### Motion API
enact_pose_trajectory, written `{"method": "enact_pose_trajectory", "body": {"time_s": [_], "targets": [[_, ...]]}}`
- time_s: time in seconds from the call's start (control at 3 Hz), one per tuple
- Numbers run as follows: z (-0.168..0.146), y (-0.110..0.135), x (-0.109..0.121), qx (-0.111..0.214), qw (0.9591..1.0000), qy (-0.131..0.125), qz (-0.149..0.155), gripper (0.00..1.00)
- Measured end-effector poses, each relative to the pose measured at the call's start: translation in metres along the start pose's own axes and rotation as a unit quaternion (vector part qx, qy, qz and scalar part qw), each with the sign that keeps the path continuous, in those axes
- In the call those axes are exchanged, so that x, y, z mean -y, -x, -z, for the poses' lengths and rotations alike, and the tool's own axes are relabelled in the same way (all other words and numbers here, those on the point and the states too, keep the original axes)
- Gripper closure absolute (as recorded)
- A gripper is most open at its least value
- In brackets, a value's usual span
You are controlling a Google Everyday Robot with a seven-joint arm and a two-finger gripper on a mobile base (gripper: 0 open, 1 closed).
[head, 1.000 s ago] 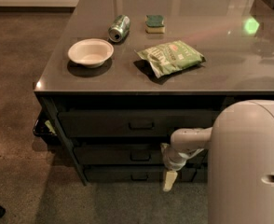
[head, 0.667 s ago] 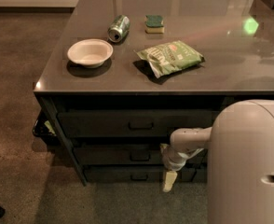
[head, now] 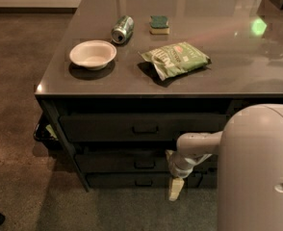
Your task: Open middle drawer
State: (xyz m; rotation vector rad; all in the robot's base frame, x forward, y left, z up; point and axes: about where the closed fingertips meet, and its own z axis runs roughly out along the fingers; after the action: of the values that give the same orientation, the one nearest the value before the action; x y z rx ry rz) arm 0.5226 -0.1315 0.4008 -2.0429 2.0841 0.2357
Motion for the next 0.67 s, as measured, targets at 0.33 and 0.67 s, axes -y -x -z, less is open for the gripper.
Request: {"method": "enact_pose_trajectory", "body": {"time_s": [0.33, 0.67], "targets": [[0.005, 0.001, 0.0, 0.0, 1.0, 0.0, 0.0, 0.0], [0.009, 0.003, -0.01, 0.009, 0.9998, 0.013, -0.009, 0.0]]}}
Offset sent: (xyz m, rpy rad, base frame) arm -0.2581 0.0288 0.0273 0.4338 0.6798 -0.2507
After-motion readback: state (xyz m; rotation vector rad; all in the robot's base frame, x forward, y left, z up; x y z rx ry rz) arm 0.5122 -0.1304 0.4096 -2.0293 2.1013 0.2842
